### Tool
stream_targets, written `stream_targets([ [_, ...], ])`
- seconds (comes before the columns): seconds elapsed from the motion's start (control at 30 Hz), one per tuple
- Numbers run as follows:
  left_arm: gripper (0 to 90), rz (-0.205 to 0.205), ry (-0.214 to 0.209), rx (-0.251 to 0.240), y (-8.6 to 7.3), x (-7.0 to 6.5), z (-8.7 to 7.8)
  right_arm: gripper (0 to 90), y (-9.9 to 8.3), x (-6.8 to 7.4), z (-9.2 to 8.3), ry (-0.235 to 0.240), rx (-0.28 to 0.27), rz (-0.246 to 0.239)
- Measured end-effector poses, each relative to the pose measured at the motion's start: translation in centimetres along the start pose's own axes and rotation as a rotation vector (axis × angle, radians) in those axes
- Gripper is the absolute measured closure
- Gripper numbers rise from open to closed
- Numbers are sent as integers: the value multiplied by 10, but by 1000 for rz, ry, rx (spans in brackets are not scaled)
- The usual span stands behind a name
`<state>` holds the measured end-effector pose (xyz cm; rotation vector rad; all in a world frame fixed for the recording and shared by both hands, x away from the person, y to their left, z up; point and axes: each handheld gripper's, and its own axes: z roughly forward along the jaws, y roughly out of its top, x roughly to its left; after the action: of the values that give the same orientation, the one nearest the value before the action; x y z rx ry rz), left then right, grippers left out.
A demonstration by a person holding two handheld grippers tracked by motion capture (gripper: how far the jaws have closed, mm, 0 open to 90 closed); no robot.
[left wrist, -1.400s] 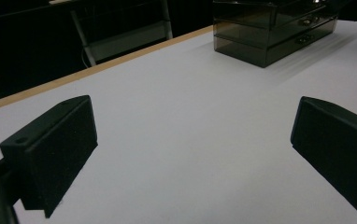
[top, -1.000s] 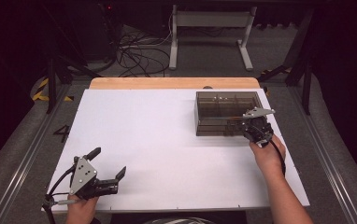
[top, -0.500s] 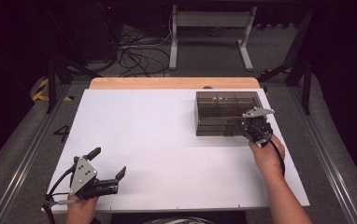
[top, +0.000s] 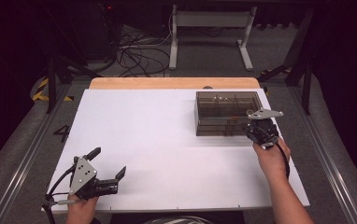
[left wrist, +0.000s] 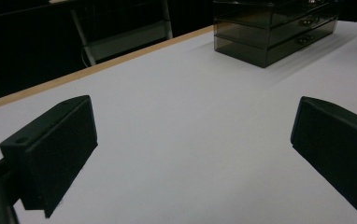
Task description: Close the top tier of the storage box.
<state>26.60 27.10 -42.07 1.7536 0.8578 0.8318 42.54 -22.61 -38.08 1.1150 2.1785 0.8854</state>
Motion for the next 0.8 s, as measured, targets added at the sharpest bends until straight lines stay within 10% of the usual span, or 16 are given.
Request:
stream_targets([
  [0.8,13,0,-5,5,1,0,1,794,4,6,-35,75,-85,-16],
])
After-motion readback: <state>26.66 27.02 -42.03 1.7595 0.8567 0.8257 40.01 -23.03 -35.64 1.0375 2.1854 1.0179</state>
